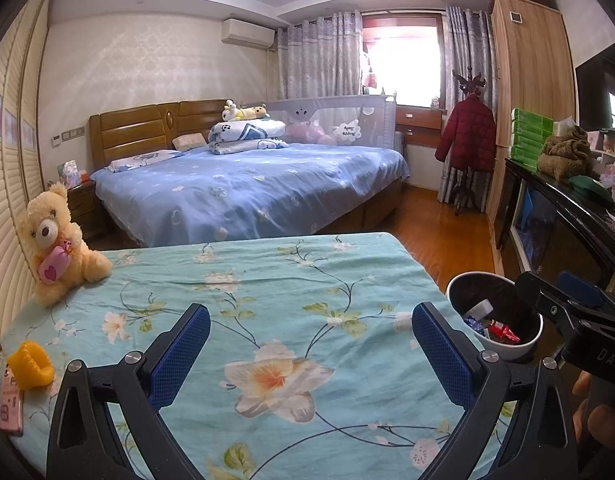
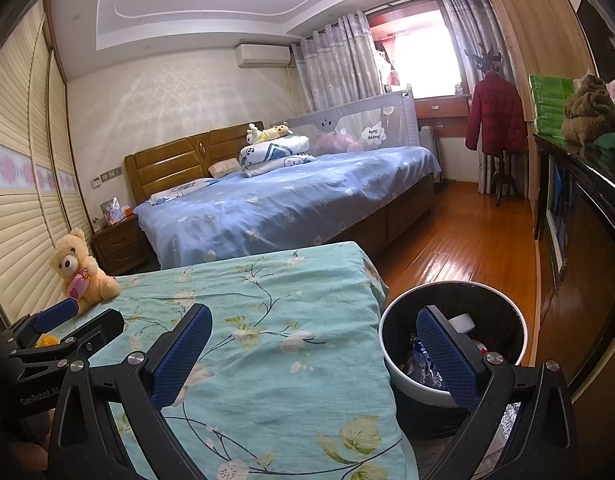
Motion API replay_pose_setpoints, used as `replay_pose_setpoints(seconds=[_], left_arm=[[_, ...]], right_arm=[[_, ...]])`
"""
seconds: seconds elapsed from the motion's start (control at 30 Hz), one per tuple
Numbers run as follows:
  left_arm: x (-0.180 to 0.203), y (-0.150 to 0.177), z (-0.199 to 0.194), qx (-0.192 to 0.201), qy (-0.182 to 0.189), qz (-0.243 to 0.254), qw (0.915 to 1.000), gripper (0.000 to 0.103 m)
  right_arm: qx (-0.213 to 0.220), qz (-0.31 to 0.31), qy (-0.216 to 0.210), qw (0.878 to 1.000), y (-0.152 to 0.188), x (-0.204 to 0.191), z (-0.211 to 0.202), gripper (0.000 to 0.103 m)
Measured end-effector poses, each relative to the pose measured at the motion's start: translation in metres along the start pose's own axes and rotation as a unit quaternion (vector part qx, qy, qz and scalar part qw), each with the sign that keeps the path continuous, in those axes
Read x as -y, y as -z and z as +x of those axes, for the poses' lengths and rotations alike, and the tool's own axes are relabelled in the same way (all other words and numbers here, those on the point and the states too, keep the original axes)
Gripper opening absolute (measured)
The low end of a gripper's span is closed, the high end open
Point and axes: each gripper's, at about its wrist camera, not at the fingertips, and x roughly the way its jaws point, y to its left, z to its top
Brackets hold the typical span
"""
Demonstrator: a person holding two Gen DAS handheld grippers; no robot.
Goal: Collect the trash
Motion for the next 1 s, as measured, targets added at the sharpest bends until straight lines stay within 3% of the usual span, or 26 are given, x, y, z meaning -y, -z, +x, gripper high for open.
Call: replay_pose_setpoints(seconds=[1.0], left_arm=[[-0.0035,0.0030,0.0087,-0.009,0.006,-0.003,0.9999,0.102]], right_arm=[[-0.008,0.002,-0.004,1.000,0.0042,-0.0053,0.0057,0.103]])
